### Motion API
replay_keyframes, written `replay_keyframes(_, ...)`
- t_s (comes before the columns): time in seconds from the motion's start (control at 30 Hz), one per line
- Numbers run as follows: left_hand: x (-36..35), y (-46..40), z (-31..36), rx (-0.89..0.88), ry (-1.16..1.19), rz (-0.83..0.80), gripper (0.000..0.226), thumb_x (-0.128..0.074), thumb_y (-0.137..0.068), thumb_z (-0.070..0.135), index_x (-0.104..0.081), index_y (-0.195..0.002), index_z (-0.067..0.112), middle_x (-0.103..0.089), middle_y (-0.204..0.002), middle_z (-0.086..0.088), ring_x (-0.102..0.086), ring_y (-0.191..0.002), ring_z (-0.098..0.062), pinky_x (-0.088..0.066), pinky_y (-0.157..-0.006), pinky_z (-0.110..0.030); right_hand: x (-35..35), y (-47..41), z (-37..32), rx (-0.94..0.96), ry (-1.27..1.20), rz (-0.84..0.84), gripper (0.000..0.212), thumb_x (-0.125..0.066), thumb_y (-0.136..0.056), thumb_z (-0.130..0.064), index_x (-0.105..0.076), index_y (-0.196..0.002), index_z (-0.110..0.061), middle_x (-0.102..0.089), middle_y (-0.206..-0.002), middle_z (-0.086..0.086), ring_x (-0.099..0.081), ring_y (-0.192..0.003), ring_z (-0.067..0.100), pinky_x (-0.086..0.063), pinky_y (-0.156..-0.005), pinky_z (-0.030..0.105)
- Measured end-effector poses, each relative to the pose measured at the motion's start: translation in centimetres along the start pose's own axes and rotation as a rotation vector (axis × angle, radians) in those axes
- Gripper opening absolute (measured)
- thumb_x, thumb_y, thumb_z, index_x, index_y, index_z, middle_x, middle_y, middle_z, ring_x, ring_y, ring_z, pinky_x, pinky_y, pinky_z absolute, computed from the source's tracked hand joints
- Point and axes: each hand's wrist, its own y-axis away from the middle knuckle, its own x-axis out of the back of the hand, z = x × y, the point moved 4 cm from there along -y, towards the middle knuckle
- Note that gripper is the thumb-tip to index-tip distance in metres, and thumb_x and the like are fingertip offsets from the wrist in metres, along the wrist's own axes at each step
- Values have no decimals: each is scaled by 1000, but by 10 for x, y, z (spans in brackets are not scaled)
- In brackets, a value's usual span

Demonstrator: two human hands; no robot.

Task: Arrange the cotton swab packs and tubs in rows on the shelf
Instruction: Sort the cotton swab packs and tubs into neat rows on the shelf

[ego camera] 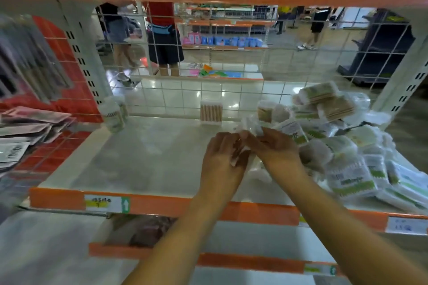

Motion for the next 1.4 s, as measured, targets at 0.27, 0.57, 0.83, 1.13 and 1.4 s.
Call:
replay_keyframes(0.27,6,1,-30,-96,-94,-23,21,-57,-78,24,-63,-94,12,-63,-94,-6,-51,-88,-16,-39,-73,-16,-15,-19,-2,32,196,-19,16,-68,-82,-23,-59,-70,-28,-61,-70,-10,-62,-71,15,-50,-69,26)
replay_keyframes(0.57,9,-7,-82,-58,-416,-424,30,-51,-78,30,-66,-95,9,-67,-91,-7,-63,-78,-27,-52,-56,-33,-48,-82,17,100,348,-29,26,-65,-85,-11,-65,-109,-4,-66,-104,9,-58,-87,14,-46,-81,26)
replay_keyframes(0.83,14,0,-123,2,-550,-543,22,-58,-83,18,-65,-100,5,-64,-94,-12,-58,-89,-32,-48,-69,-38,-79,-125,37,218,557,-20,19,-55,-89,-6,-68,-101,0,-68,-94,13,-59,-83,16,-32,-59,9)
replay_keyframes(1.13,21,1,-137,67,-484,-437,16,-56,-67,17,-67,-76,10,-63,-70,-4,-60,-62,-25,-48,-49,-29,-91,-166,44,280,611,-23,18,-50,-83,3,-65,-74,3,-65,-73,17,-62,-73,29,-37,-60,25)
replay_keyframes(1.4,18,3,-139,113,-440,-411,15,-55,-69,15,-66,-78,10,-62,-72,-3,-60,-65,-23,-48,-51,-29,-98,-175,50,313,698,-41,20,-51,-86,0,-68,-96,5,-65,-95,22,-61,-91,33,-46,-81,34)
